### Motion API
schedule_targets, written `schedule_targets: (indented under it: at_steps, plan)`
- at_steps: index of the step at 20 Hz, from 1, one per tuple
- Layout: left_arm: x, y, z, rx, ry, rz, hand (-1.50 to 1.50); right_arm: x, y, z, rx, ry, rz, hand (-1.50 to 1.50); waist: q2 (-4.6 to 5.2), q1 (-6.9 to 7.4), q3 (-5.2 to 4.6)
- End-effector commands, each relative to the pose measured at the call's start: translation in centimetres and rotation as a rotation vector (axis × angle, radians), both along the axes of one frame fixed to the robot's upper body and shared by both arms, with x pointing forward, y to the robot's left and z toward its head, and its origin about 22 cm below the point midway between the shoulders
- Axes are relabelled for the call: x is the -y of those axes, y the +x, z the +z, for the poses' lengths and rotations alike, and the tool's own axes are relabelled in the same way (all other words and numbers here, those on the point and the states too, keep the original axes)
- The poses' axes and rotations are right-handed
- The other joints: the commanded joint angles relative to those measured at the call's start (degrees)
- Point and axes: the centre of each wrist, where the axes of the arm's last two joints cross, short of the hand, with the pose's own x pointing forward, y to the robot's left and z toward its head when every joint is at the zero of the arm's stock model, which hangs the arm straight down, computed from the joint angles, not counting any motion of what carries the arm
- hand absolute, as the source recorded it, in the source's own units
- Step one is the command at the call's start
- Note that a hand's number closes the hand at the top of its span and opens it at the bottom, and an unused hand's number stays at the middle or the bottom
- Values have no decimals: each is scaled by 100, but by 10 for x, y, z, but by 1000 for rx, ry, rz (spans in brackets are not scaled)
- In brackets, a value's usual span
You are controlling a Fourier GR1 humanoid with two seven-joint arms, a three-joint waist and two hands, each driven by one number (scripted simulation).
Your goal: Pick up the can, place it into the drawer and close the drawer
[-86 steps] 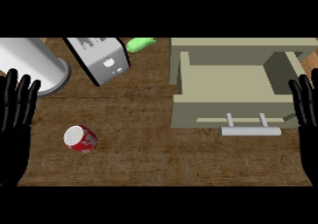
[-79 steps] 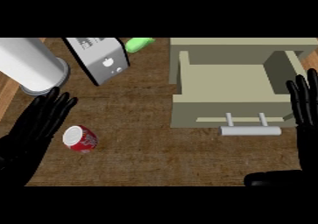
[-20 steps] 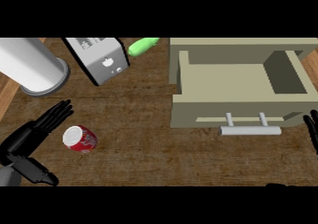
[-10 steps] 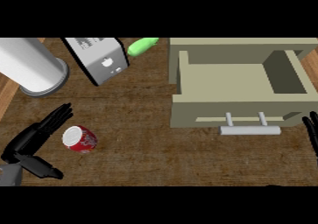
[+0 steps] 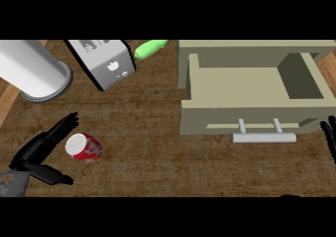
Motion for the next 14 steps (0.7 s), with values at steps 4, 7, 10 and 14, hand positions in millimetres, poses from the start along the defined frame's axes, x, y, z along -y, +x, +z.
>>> schedule_targets:
  at_steps: [4,7,10,14]
  plan:
    - [-5,18,-2,-5,-76,-49,-150,-2,6,-5,3,10,-10,-150,4,2,0]
    - [-7,13,-10,1,-106,-60,-150,5,2,-4,5,12,11,-150,10,-19,-3]
    - [1,10,-20,10,-101,-61,-150,-1,-10,4,1,16,1,-150,8,-46,-5]
    - [18,18,-28,1,-91,-48,-150,12,3,-6,-4,12,4,-150,18,-36,-4]
